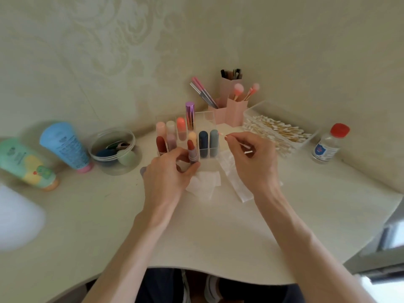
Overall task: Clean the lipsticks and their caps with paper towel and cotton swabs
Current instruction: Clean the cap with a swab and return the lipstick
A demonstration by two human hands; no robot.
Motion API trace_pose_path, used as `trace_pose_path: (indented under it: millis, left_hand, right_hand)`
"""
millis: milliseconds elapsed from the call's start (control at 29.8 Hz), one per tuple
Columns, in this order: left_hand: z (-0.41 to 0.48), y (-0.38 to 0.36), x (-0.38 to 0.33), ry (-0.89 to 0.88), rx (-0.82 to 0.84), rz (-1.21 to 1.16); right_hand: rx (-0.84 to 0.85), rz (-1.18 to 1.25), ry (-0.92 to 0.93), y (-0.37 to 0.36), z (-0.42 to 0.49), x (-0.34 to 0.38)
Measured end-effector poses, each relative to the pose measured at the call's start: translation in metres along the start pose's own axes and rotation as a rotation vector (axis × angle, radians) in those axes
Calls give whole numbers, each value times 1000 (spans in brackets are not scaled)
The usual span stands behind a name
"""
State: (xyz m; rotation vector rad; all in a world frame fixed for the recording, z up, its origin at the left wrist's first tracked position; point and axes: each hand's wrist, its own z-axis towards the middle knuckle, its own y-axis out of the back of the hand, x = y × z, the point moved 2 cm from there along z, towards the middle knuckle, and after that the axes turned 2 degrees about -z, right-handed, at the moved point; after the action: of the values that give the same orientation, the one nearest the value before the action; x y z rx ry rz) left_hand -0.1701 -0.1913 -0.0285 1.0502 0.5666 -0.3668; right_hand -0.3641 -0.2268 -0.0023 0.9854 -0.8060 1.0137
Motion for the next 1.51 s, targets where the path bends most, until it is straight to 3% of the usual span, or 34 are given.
trace_pose_path:
  millis: [436,905,1106,1307,1508]
  left_hand:
    - [-5,-2,-10,14,21,156]
    - [-4,0,-12,33,13,170]
    - [-12,19,-16,-50,-71,113]
    - [-28,62,10,-140,-179,167]
    - [-32,71,47,-90,-42,133]
  right_hand:
    - [15,21,2,-2,-3,4]
    - [22,25,14,-3,-3,2]
    - [37,40,-3,-3,-4,3]
    - [187,170,64,-6,-13,19]
    - [414,64,173,-23,-24,15]
